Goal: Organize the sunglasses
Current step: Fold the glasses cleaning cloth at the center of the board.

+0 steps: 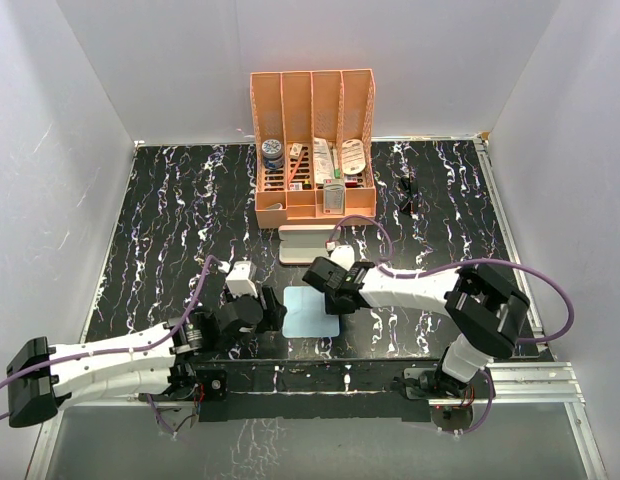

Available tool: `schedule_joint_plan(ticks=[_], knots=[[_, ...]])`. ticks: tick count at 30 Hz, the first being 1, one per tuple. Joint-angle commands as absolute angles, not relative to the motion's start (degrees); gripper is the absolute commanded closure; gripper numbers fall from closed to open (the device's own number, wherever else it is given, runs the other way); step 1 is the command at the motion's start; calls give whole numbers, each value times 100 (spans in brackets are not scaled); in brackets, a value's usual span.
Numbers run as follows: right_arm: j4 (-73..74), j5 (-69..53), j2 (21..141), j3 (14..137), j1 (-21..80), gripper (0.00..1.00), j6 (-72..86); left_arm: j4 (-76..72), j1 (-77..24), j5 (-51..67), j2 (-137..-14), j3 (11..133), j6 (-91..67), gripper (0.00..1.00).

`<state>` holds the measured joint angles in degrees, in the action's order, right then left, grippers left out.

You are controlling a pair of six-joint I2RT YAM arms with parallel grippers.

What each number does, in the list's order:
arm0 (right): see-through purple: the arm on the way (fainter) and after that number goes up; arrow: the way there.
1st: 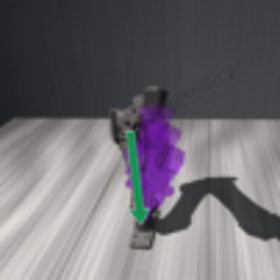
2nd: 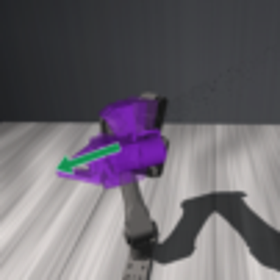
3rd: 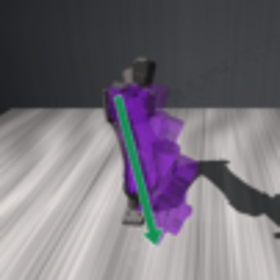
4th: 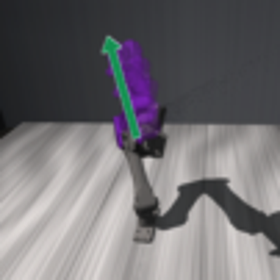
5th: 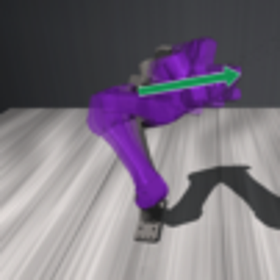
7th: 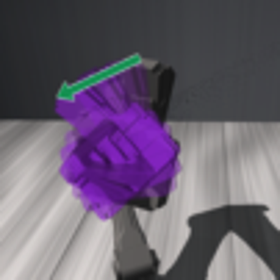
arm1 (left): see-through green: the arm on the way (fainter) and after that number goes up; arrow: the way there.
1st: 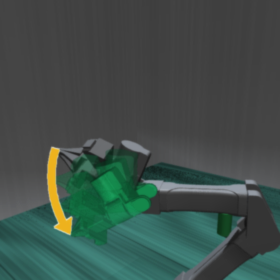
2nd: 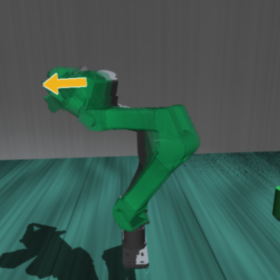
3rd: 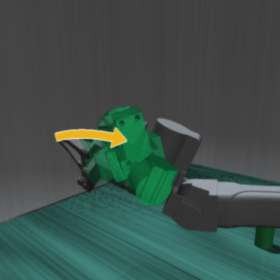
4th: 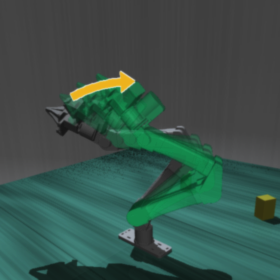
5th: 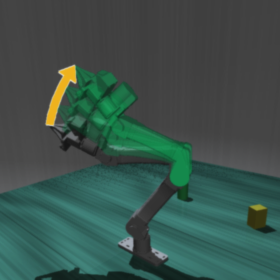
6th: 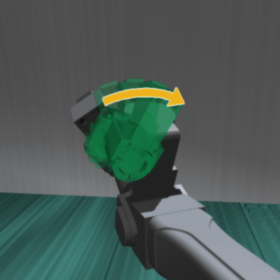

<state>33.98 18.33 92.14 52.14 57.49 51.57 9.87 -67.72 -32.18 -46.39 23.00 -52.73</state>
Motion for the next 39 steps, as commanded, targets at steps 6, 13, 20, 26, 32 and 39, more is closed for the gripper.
schedule_joint_plan(ticks=[6,13,20,26,32,39], knots=[[3512,1844,9511,5176,5877,86,5692,1052,-6777,-3322,-4424,2153,-5326,37],[3516,1834,9699,5218,6008,86,5900,1059,-6776,-3322,-4338,2139,-5300,37],[3568,1863,9853,5316,6095,86,5937,1115,-6778,-3356,-4277,2149,-5282,37],[3605,1888,9899,5311,6130,90,5950,1095,-6776,-3340,-4284,2131,-5291,37],[3592,1901,9853,5274,6135,95,5979,1014,-6777,-3301,-4354,2135,-5282,37],[3672,1966,9655,5270,6135,100,6020,1028,-6777,-3276,-4379,2145,-5291,36]])
